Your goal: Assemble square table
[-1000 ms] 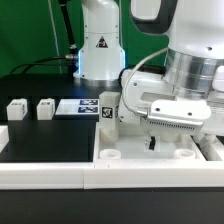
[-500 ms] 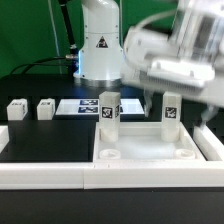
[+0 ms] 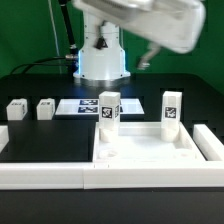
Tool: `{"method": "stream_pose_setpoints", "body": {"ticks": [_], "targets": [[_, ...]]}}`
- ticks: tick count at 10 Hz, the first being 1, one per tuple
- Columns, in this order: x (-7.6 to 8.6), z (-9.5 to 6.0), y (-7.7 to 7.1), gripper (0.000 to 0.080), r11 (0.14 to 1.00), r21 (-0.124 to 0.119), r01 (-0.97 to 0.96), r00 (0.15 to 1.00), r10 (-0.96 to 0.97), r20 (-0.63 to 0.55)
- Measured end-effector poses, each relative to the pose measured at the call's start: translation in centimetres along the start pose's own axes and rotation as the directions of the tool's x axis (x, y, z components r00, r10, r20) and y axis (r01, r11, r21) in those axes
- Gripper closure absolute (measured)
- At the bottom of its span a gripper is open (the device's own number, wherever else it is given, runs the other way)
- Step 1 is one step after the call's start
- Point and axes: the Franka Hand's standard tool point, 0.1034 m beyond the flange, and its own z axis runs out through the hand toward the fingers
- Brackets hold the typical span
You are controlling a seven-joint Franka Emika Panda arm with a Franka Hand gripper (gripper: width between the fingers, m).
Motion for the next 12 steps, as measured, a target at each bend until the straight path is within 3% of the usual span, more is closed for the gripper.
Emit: {"method": "stream_pose_setpoints", "body": {"ticks": [1, 7, 8, 9, 12], "targets": [[-0.6, 1.0, -0.6, 0.0151, 0.999, 0.002, -0.040, 0.999, 0.040, -0.017], [-0.7, 1.3, -0.5, 0.0151, 0.900, 0.012, -0.435, 0.900, 0.435, -0.018], [-0.2, 1.9, -2.3, 0.0151, 0.866, 0.028, -0.499, 0.865, 0.500, -0.045], [0.4, 3.0, -4.8, 0.0151, 0.797, 0.058, -0.601, 0.795, 0.604, -0.058], [1.7, 6.5, -10.5, 0.0151, 0.638, 0.135, -0.758, 0.634, 0.770, -0.072]]}}
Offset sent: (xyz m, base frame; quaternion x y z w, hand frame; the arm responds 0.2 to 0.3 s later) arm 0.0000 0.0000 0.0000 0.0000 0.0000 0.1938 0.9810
